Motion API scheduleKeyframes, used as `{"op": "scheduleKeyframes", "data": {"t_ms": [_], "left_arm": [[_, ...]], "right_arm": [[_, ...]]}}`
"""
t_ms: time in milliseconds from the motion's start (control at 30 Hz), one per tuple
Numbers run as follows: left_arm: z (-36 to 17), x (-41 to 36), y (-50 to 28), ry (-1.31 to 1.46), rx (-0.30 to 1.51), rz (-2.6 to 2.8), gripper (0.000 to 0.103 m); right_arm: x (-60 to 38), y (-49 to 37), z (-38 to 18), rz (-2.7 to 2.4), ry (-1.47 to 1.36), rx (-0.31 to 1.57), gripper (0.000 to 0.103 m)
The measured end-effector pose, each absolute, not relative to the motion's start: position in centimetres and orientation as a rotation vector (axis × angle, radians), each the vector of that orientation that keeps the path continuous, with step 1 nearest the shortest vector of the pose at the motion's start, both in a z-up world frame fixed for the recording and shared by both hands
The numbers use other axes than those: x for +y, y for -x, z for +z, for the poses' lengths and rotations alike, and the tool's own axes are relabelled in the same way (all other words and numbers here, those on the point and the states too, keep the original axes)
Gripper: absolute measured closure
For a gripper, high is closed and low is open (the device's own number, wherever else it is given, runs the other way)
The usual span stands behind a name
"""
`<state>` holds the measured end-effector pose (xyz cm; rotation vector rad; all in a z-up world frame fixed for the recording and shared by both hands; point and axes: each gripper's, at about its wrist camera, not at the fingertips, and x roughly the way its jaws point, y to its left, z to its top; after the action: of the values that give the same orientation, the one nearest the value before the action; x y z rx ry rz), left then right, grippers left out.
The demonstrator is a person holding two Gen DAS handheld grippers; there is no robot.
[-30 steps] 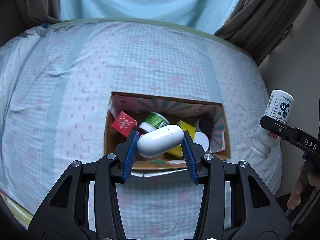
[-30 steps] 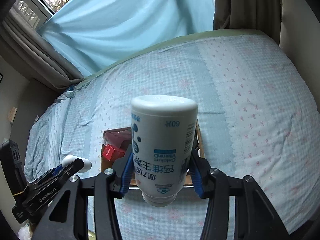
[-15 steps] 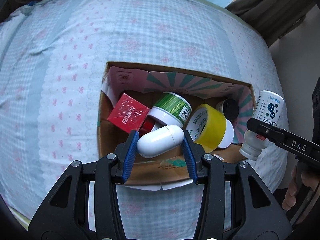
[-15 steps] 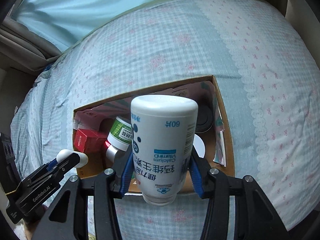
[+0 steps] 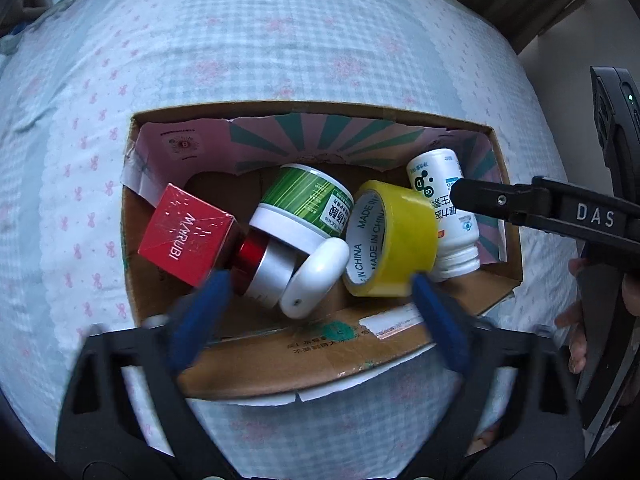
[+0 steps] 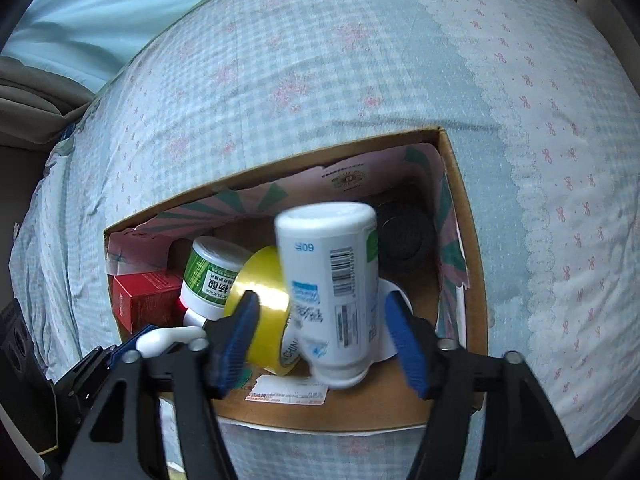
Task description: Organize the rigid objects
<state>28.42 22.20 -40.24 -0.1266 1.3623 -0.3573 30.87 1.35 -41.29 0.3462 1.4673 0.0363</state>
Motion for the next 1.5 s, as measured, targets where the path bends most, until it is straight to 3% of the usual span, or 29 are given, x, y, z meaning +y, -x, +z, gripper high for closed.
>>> {"op": "scheduleKeyframes", "data": {"t_ms": [33, 467, 800, 1100, 1500], "left_arm": [[-39.9, 22.3, -28.3, 0.121, 1.358, -0.364, 0.0], [-37.1, 25.0, -24.7, 0.153, 1.318, -0.295, 0.0], [-30.9, 24.0, -21.8, 0.091, 1.231, -0.272, 0.0], [-19.8, 20.9, -17.6, 0.043, 1.061, -0.197, 0.0], [-5.1, 15.9, -9.2, 0.036, 0.737, -0.118, 0.0]], "right_arm": [[1.2, -30.9, -41.1, 0.02, -0.338, 1.461, 0.002], [0.4, -27.4, -37.3, -0.02, -0.264, 1.429, 0.002], [0.1, -24.3, -32.4, 0.024, -0.255, 1.363, 0.002], [-1.5, -20.8, -24.2, 0.099, -0.176, 1.255, 0.002], [-6.1, -12.9, -7.7, 0.073, -0.02, 0.914, 0.002]]}}
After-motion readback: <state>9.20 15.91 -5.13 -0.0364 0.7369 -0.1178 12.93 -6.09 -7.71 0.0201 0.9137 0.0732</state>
